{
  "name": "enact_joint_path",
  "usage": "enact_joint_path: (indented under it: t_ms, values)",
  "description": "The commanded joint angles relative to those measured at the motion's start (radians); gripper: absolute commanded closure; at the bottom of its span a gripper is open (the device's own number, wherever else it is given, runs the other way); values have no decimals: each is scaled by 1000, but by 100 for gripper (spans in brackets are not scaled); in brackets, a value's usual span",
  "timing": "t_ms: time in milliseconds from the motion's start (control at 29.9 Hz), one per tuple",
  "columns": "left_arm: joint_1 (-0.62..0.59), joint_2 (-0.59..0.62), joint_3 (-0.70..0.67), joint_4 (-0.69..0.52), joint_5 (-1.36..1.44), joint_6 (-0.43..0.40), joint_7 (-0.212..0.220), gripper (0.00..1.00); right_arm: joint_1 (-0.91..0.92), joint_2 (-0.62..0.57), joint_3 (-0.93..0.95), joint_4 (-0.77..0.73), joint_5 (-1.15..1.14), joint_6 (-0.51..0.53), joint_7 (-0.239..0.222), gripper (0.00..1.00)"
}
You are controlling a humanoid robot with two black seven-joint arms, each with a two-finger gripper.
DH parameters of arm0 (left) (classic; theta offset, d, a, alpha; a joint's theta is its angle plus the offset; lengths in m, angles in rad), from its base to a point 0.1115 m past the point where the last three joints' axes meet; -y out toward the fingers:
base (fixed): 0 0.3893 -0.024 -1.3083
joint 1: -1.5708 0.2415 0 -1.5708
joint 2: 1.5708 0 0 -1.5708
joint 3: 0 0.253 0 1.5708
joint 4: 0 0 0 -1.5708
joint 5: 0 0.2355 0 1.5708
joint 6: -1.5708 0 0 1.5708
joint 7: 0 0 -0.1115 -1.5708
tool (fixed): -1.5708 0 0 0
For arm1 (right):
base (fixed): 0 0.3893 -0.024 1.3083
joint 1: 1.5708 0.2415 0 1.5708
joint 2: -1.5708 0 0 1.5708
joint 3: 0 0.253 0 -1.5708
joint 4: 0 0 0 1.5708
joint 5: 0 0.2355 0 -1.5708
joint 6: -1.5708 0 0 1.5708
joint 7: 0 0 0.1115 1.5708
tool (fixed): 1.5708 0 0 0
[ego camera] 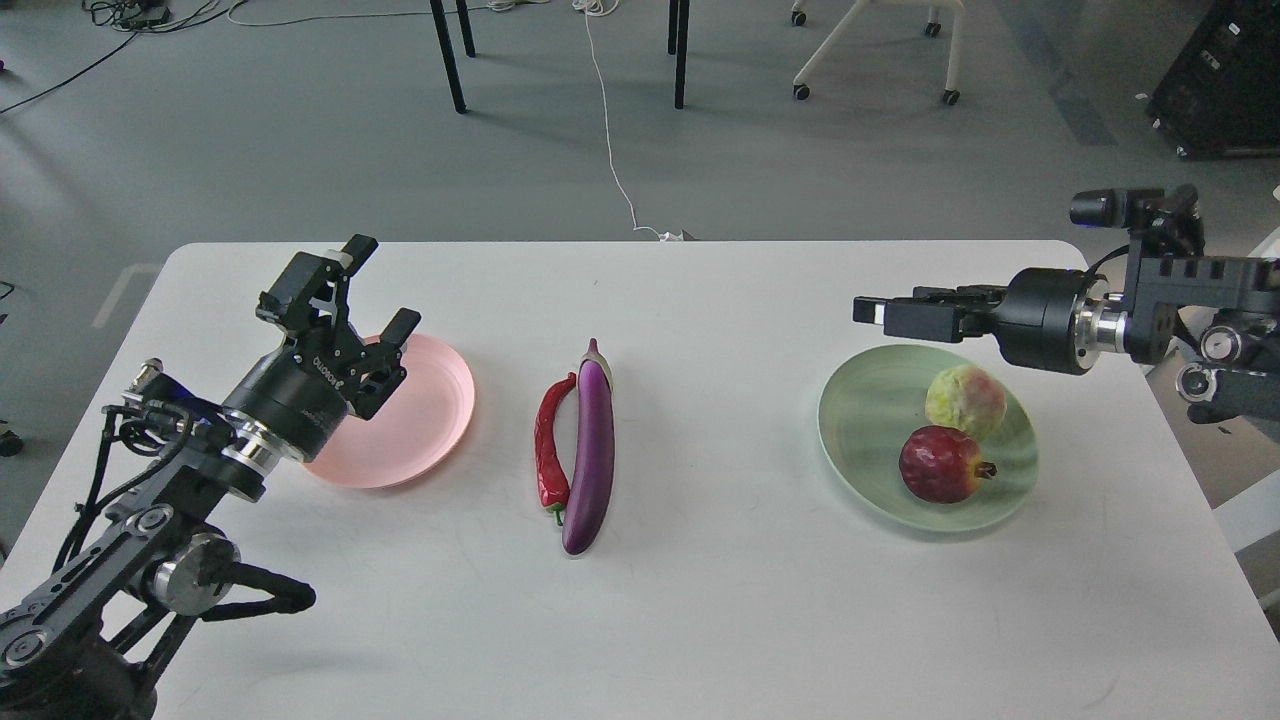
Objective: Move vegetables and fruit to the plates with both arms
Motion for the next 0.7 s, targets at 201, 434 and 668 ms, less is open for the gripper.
enact_joint_path:
  t_ms: [201, 434, 668]
  values:
    - [-135, 8, 189, -23, 516, 3, 11, 2, -545, 53, 686, -183, 678, 167, 0, 1]
    - [-306, 47, 372, 12, 1033, -1, 64, 2, -674, 90, 795, -328, 718, 332, 0, 1]
    - [-544, 51, 648, 151, 1193, -21, 107, 4, -674, 90, 803, -314, 718, 329, 0, 1]
